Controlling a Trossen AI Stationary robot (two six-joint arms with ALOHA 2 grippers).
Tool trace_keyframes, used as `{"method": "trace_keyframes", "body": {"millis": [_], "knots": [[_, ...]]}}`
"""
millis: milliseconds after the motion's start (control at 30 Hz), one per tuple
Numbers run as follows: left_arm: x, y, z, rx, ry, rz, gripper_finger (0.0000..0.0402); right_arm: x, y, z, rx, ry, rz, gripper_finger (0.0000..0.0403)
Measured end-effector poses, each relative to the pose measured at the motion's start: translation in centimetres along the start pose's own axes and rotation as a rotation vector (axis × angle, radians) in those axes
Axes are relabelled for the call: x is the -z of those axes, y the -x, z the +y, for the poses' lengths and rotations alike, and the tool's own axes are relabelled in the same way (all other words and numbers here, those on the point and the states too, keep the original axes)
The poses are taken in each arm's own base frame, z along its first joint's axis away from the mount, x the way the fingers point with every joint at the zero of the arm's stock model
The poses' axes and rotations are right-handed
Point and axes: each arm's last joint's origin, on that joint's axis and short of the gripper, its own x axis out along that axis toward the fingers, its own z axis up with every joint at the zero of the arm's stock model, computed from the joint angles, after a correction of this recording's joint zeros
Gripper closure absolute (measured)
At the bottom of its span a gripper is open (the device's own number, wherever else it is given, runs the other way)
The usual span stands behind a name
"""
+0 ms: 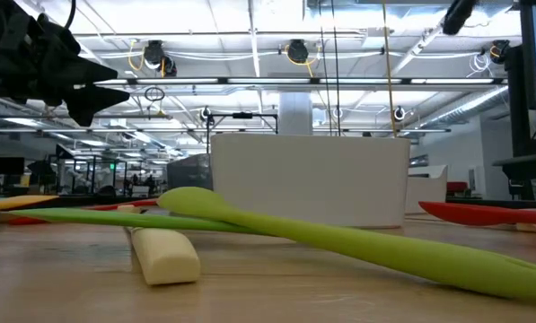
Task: Pick & Place Kitchen Items
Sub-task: Put the brown serving spoon into top white bin
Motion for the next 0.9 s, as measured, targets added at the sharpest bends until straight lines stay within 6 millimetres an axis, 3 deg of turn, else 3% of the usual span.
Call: {"method": "trace_keyframes", "body": {"millis": [167, 300, 533, 667, 900], "knots": [[0.0, 0.0, 0.0, 0.000, 0.000, 0.000, 0.0151, -0.8, -1.5, 0.7, 0.014, 0.198, 0.101, 0.0399], [0.0, 0.0, 0.0, 0.000, 0.000, 0.000, 0.0151, -0.2, -2.1, 0.7, 0.019, 0.280, 0.167, 0.0399], [0.0, 0.0, 0.0, 0.000, 0.000, 0.000, 0.0151, 2.2, -2.0, 0.1, 0.068, 0.193, 0.383, 0.0399], [0.0, 0.0, 0.0, 0.000, 0.000, 0.000, 0.0151, 3.3, -1.9, -0.2, 0.082, 0.243, 0.485, 0.0399], [0.0, 0.0, 0.0, 0.000, 0.000, 0.000, 0.0151, 4.3, -2.2, -0.3, 0.085, 0.270, 0.527, 0.0399]]}}
